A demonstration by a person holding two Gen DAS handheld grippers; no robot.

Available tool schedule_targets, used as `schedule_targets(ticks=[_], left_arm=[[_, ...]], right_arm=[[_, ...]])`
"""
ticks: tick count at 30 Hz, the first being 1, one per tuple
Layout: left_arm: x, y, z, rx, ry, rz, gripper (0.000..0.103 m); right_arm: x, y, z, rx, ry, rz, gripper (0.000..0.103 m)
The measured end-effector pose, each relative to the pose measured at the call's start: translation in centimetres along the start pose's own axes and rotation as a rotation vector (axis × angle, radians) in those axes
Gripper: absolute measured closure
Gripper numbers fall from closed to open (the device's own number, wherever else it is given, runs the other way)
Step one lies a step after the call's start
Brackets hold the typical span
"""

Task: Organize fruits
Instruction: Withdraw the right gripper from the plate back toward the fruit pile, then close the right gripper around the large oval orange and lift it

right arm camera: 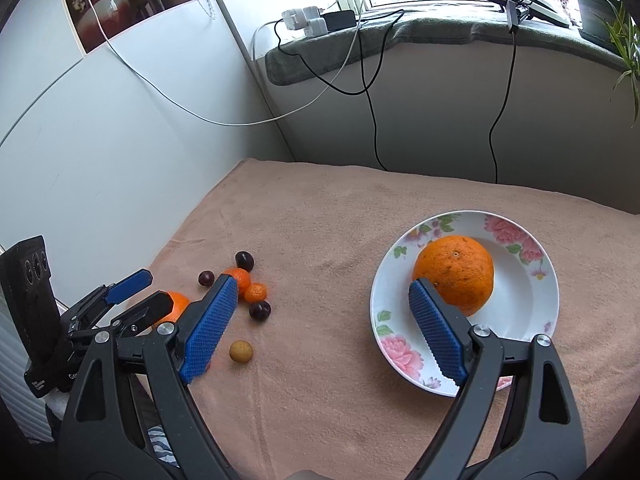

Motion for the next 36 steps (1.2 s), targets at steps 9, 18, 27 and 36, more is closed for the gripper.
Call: schedule_targets(ticks=[9,18,27,36], left_arm=[[-1.3,0.9,-5.1,0.078,0.067,-0.004,0.022],[-3.8,0.8,-8.5,0.102,0.127,-0.055,0.022],[-5.7,0.0,-9.9,0.075,0.168,-0.108,0.022],[-6.8,-1.3,-9.9,0.011,0.198,-0.162,0.022]], right_arm=[[0.0,-3.5,-3.1,0.063,0.048,-0.083,0.013],[-0.9,-8.3,-7.3,0.148,0.108,-0.201,0.013],[-2.6,-13.2,-10.4,0.203,0.130,-0.328,0.013],[-4.5,-16.8,-12.4,0.274,0.131,-0.436,0.013]])
Point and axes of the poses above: each gripper's, at about its wrist camera, not at the fingertips, and y roughly against the way its jaws point, z to its right, x to its top, the point moved 4 cm from there along -y, roughly the way its jaws point, and after that the axes turned 10 degrees about x, right-handed, at the moved point
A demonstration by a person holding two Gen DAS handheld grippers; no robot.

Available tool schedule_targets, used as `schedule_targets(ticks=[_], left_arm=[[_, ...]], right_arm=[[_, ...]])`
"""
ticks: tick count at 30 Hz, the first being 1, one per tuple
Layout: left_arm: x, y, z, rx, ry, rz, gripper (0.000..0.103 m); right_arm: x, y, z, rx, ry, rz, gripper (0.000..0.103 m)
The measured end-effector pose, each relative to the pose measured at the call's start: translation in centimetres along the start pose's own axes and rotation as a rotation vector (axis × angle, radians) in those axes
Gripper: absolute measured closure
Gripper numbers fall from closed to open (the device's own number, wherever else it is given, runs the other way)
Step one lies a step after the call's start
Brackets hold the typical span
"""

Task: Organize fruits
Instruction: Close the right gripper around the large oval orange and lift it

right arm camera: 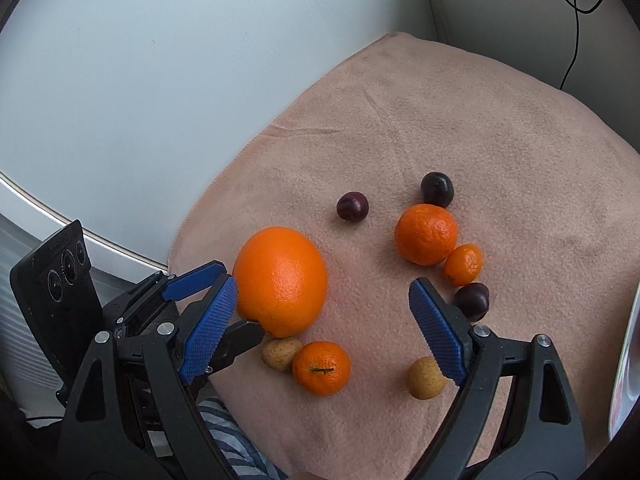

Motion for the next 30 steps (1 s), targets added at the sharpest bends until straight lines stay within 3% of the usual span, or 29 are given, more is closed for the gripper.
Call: schedule_targets(ticks=[12,20,26,30], left_arm=[[-0.2,-1.4,0.3,-0.063,0.038,-0.045,0.022],[-0.1,-1.8,0.5,-0.089,0.044,-0.056,0.023],[-0.1,-2.0,0.8,-0.101,0.041,-0.062,0.024],[-0.1,-2.2,1.2,-0.107,0.025,-0.065,0.030]], right_arm=[[-0.2,-3.4,-0.3,0.045,0.011,-0.074,0.014],[0.0,-4.8,0.0,0.090,-0.025,-0.105,0.021],[0.0,-5.1,-0.4,0.117,-0.025,-0.122,0.032],[-0.1,-4.9,-0.5,0.115,-0.024,-0.118,0.033]])
Point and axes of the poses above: each gripper's, at about its wrist camera, not at the fingertips, and y roughly against the way its jaws point, z to its right, x to its top, the point moved 4 cm from there along -y, roughly the way its jaws point, and after that the axes turned 10 degrees about x, right-handed, at the moved point
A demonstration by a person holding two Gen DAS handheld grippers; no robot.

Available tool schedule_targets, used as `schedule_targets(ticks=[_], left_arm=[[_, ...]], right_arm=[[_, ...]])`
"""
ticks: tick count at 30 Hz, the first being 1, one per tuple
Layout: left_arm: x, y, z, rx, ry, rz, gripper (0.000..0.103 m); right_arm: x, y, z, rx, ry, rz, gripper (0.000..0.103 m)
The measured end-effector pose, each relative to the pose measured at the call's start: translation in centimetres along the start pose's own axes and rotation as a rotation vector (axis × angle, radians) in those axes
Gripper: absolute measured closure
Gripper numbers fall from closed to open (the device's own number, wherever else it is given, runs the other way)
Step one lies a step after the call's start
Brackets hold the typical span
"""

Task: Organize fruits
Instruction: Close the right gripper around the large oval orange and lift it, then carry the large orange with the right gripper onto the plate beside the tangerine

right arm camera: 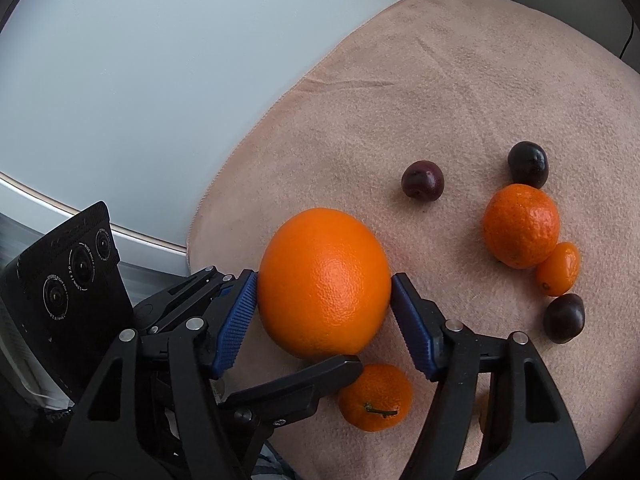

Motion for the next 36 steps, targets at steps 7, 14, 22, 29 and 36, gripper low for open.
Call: schedule_targets(ticks=[7,14,22,29,36], left_arm=[[0.1,0.1,0.2,0.015,-0.012,0.008,0.030],[0.6,0.5,1.1,0.025,-0.033,0.025,0.030],[1.4,1.1,3.8,0.018,-0.093,0.059,0.030],[2.1,1.3,7.2,-0.011,-0.149,0.080,0.030],[2.6,1.4,10.6,-0.049,-0.207,0.095,0.030]], right_arm=[[-0.3,0.4,-0.6,-0.016,0.014,0.018,0.033],[-0.2,1.7,-0.8,-0.015,0.015,0.057,0.034],[-0.2,4.9,-0.6,-0.030,0.012,0.131,0.034],[-1.4,8.7,0.0,-0.045,-0.005,0.203,0.034],[-2.9,12.8,0.6,-0.072,-0.025,0.273,0.034]])
Point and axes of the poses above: each gripper's, at about its wrist camera, not at the fingertips, and y roughly against the way its jaws point, z to its right, x to its top, the point moved 4 cm from there along -y, roughly the way its jaws point, and after that the axes turned 10 degrees about x, right-handed, at the moved point
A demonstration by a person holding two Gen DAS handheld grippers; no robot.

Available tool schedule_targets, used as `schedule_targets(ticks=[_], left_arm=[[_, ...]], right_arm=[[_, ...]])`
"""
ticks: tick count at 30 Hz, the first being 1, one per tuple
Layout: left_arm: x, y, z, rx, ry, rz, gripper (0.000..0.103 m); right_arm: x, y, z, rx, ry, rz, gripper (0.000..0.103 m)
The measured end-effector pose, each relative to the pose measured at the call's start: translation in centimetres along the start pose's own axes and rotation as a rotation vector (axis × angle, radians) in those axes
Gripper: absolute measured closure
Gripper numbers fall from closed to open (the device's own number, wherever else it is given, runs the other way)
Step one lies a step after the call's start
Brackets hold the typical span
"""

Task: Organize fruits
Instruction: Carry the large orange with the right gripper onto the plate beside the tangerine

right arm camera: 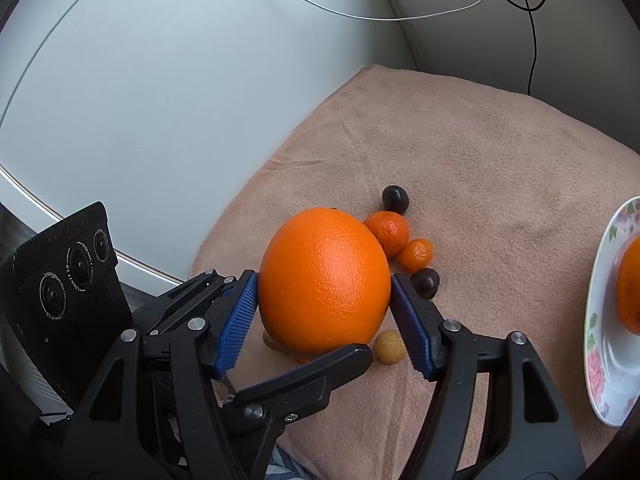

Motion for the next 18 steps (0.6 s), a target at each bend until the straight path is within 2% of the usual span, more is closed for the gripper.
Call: schedule_targets(ticks=[18], left_arm=[[1.3,-1.0,7.5,-0.077,-0.127,0.018,0.030]], right_arm=[[-1.6,8.2,3.1,-0.058,-0.054,0.127,0.034]])
Point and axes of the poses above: each gripper's, at about its wrist camera, not at the fingertips, and y roughly against the way its jaws point, z to its right, x to its top, the point moved 4 cm from there along -y, roughly the way its jaws point, and after that the axes turned 10 degrees about x, right-handed, at the moved point
